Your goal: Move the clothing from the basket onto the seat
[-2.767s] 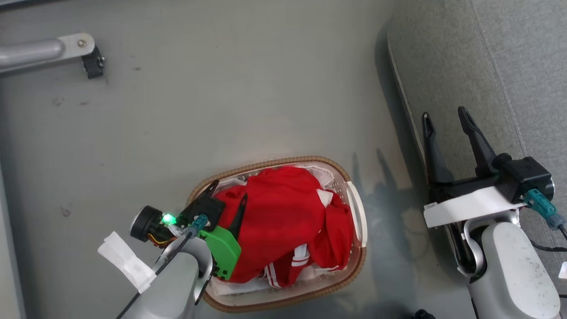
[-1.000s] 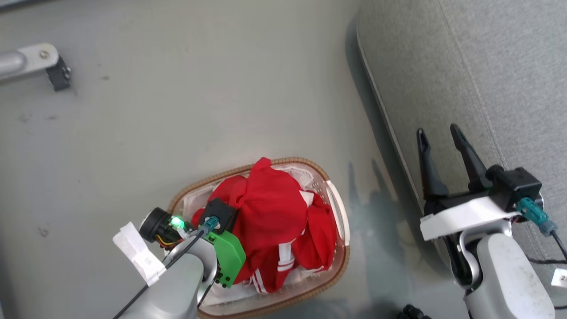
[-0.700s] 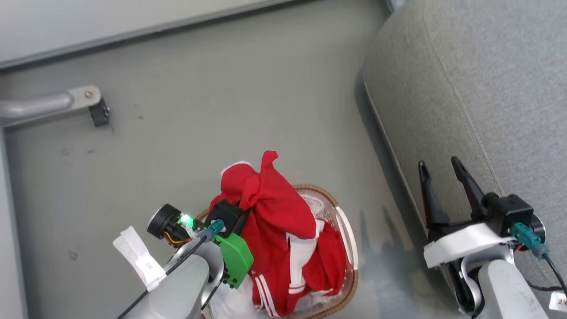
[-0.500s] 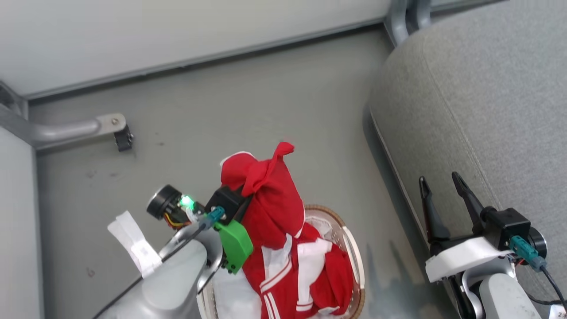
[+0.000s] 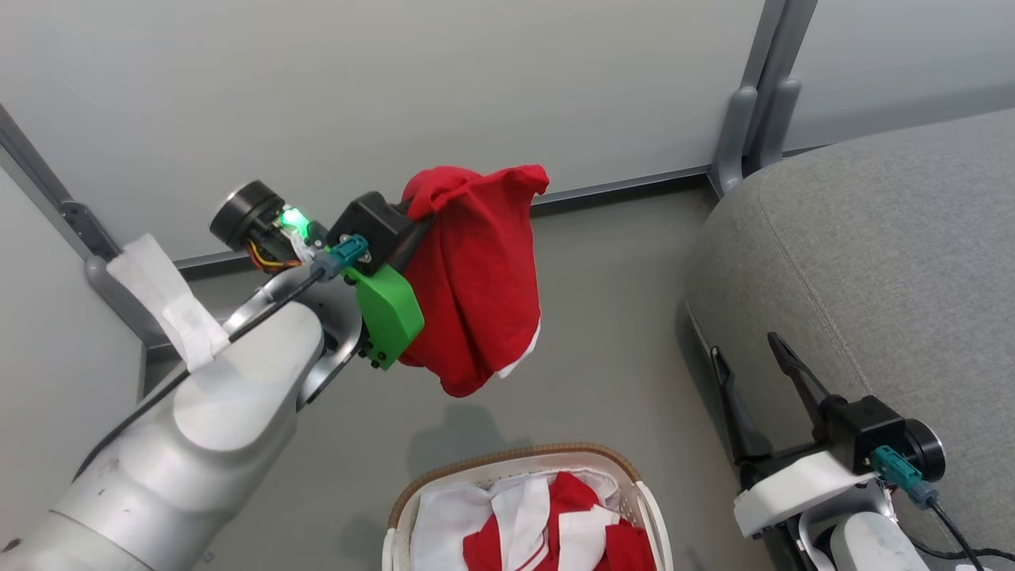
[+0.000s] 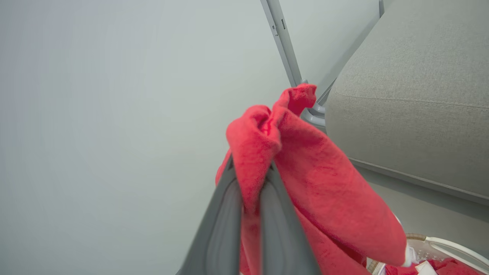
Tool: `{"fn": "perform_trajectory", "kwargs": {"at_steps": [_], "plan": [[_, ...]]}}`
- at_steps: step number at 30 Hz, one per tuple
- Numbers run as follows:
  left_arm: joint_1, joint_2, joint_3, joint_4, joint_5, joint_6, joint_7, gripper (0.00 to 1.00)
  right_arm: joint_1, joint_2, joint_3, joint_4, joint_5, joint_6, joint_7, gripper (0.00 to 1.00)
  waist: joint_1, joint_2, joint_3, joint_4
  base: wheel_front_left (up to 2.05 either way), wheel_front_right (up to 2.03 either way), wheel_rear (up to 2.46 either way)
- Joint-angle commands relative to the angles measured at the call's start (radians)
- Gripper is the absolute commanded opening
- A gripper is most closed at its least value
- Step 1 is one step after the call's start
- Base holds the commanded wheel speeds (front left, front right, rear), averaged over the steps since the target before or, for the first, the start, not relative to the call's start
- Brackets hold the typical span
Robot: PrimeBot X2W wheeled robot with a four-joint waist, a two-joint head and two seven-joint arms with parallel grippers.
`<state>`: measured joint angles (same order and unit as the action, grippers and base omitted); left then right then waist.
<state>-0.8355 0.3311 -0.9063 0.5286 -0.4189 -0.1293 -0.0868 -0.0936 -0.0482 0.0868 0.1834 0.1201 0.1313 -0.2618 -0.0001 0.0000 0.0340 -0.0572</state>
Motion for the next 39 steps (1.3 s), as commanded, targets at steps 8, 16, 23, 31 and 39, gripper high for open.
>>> {"fn": "perform_trajectory", "kwargs": {"at_steps": [8,16,23,31,39], "plan": [[-0.133,0.021,0.025,-0.066,-0.047,-0.001,0.048,0.00,-0.036,-0.004,0.066,-0.020,-0.036,-0.001,-0.005,1.00,0.0001,0.0000,-0.034,0.001,0.00,0.00,0.00],[-0.204,0.002,0.042,-0.100,-0.056,0.007,0.077,0.00,-0.088,-0.004,0.166,-0.019,-0.020,-0.001,-0.005,1.00,0.0001,0.0000,-0.039,0.008,0.00,0.00,0.00],[-0.233,-0.047,0.017,-0.114,-0.054,0.008,0.087,0.00,-0.172,-0.004,0.302,0.000,0.046,-0.001,-0.005,1.00,0.0001,0.0000,-0.043,0.029,0.00,0.00,0.00],[-0.247,-0.090,-0.012,-0.105,-0.061,0.006,0.085,0.00,-0.268,-0.004,0.397,0.027,0.123,-0.001,-0.005,1.00,0.0001,0.0000,-0.047,0.061,0.00,0.00,0.00],[-0.224,-0.102,-0.027,-0.112,-0.076,0.011,0.092,0.00,-0.290,-0.004,0.323,0.003,0.128,-0.001,-0.005,1.00,0.0001,0.0000,-0.056,0.085,0.00,0.00,0.00]]}}
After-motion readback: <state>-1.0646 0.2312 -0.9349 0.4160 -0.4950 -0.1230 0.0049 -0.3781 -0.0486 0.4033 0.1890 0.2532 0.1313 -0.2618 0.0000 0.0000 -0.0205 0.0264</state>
